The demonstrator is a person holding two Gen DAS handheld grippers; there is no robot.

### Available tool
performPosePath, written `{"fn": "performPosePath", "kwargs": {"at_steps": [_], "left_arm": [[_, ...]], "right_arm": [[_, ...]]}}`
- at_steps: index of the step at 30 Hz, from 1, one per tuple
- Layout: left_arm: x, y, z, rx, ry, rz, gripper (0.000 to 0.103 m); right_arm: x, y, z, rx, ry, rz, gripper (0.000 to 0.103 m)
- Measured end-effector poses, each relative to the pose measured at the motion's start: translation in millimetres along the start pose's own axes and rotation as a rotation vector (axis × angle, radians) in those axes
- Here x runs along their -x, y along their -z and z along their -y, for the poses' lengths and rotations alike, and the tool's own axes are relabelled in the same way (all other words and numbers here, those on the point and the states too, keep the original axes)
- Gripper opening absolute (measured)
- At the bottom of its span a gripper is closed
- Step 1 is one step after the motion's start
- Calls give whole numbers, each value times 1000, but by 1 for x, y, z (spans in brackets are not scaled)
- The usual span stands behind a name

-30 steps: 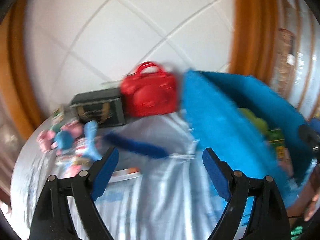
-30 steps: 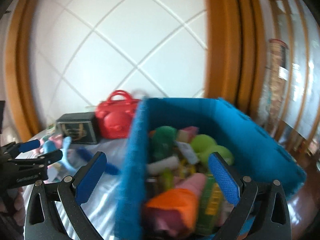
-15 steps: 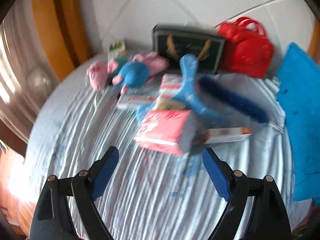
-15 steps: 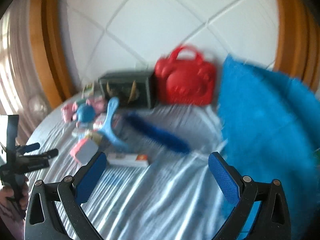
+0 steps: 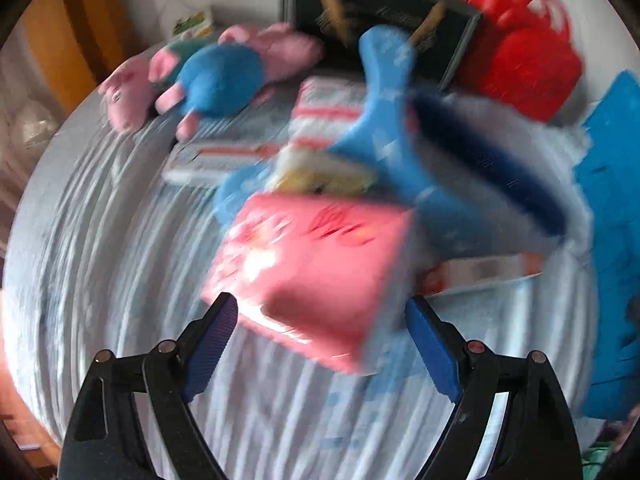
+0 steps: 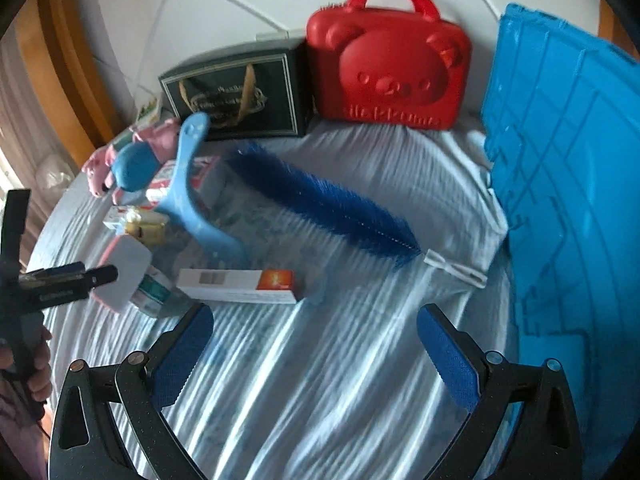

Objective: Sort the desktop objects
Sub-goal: 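Return both tools to the table toward the pink tissue pack and white medicine box, then grasp the pink tissue pack with left tool while right tool grasps white medicine box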

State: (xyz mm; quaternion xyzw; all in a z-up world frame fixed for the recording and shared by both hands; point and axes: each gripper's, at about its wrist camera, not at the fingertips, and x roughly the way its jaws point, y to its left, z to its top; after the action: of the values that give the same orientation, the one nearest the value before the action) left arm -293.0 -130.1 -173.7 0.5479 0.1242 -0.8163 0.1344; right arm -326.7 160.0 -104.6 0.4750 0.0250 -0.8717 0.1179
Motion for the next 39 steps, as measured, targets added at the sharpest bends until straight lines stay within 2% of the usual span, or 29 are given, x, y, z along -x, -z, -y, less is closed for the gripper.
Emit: {"fn": "performPosePath", "kwargs": {"at_steps": [2,3,6,7,9,12,15,18,20,22,24,25,26,30,33,35,36,37,38,39], "left_arm": [[-6,13,-23,38,3,-39,87],[-8,20,-36,52,-22,-55,87],[-15,49,-80,58,-244,-105,87],[-17,57,-96,70,-296,-124,87],[-16,65,-122,127,-320,-156,87],[-1,64,-137,189,-264,-135,87],[16,43,-118,188,-153,-54,88],[9,19,-97,162,-61,-35,88],[-8,2,-81,133,-63,-45,88],[-28,-10,-67,118,-52,-96,88],[-44,-15,-60,129,1,-131,88],[-50,-18,-56,125,6,-146,90],[-55,-22,-52,117,-21,-156,95],[-84,-23,-45,88,-111,-211,93],[-78,-14,-43,75,-96,-171,90],[-73,-6,-43,80,-88,-178,90],[-71,-1,-44,84,-87,-184,90],[-69,5,-44,87,-87,-192,90],[-67,12,-45,93,-89,-201,90],[-65,18,-46,100,-89,-205,90]], "right_arm": [[-13,-1,1,2,-11,-22,103],[-19,-1,1,1,-15,-32,103],[-40,0,-1,-2,-32,-76,103],[-46,0,-3,0,-39,-90,103],[-55,1,-8,5,-47,-107,103],[-63,1,-13,16,-57,-124,103],[-69,-3,-17,40,-52,-138,103],[-77,-9,-22,79,-48,-147,103],[-84,-15,-25,109,-54,-159,103],[-92,-20,-31,144,-72,-177,103],[-102,-23,-41,208,-78,-203,103],[-107,-23,-47,248,-73,-217,103],[-112,-22,-54,289,-67,-228,103],[-134,-20,-73,395,-61,-260,103],[-149,-22,-78,417,-78,-273,103],[-158,-22,-75,396,-92,-291,103],[-160,-21,-74,385,-94,-299,98],[-160,-19,-72,377,-95,-306,82],[-160,-16,-71,373,-94,-313,75],[-158,-13,-72,374,-83,-318,64]]}}
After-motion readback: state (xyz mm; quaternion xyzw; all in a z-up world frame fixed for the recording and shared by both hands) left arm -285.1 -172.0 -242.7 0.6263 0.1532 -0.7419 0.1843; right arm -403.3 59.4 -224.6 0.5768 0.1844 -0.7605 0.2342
